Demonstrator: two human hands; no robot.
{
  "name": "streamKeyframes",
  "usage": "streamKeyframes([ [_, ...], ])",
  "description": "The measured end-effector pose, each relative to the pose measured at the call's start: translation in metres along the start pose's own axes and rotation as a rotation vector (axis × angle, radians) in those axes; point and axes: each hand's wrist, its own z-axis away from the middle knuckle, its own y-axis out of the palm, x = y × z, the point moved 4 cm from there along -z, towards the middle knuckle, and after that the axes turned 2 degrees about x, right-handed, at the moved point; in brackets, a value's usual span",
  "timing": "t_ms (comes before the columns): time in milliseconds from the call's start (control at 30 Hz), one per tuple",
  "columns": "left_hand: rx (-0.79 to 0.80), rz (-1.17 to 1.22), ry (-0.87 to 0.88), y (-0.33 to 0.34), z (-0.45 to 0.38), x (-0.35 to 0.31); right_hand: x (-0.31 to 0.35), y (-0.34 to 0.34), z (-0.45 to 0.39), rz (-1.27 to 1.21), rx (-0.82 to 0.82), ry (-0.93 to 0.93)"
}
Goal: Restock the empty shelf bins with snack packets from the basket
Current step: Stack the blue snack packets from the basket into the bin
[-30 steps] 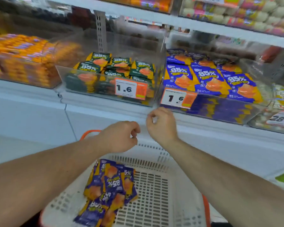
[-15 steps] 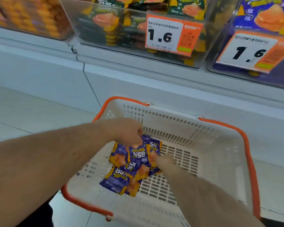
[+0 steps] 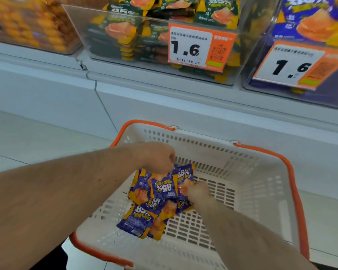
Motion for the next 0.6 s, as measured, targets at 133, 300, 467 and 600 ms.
streamKeyframes([
  [133,-0.045,-0.001,0.052,-0.009,0.014,-0.018,0.017,-0.053,0.036,0.019,-0.045,-0.136],
  [300,-0.097,-0.029,0.049,-0.014,0.028,-0.036,0.043,-0.116,0.101,0.026,-0.039,-0.378],
  [467,-0.148,0.026,0.058,-0.017,0.057,-0.057,0.079,-0.157,0.180,-0.066,-0.032,-0.586],
  [600,-0.190,0.158,0.226,-0.025,0.077,-0.083,0.095,-0.182,0.225,-0.120,-0.046,-0.678],
])
